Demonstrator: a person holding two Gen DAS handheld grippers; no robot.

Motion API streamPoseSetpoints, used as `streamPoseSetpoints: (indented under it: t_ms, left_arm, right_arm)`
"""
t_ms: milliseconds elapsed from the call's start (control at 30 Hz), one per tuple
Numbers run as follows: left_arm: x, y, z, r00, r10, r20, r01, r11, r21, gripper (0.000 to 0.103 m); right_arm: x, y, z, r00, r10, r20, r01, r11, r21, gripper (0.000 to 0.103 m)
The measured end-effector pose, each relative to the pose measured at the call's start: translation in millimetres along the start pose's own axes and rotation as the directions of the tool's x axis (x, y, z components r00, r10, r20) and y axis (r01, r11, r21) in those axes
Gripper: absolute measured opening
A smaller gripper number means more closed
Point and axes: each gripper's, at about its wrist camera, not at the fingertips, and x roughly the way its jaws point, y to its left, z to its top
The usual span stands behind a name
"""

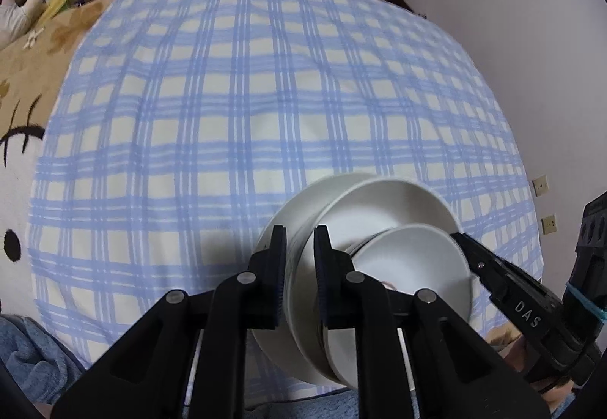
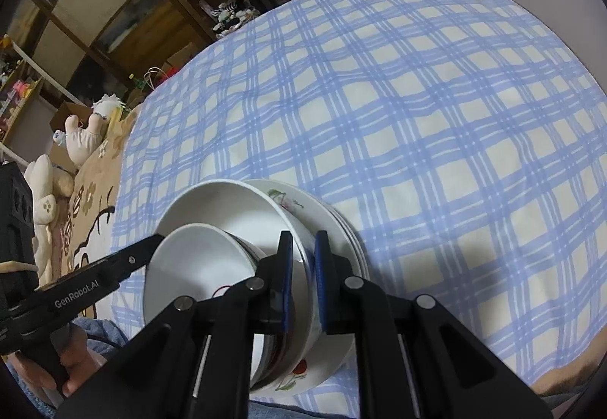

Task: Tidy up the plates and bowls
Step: 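Lower the bowl stack onto the cherry-print plates with both grippers, then open both grippers and lift them away from the stack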

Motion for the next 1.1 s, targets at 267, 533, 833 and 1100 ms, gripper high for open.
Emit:
streamPoseSetpoints:
  t_ms: [267,533,833,1100]
  left_arm:
    - [-35,6,-8,0.992,0.082,0.100,-0.084,0.996,0.016,0.015]
    - [-96,-3,-28,0.967,0.100,0.235,-0.119,0.991,0.068,0.028]
    - [-159,-17,-71,0.900,0.103,0.424,-0.176,0.975,0.137,0.065]
    - [-186,-27,-105,0.822,0.061,0.566,-0.176,0.973,0.151,0.093]
  right_arm:
    - [-53,5,8,0.991,-0.022,0.135,0.029,0.998,-0.050,0.012]
    - [-105,5,-2,0.977,-0.013,0.211,0.035,0.994,-0.099,0.029]
    - [-157,1,-25,0.951,0.024,0.307,0.022,0.989,-0.145,0.058]
    - [-189,10,-54,0.903,0.038,0.429,0.058,0.976,-0.208,0.084]
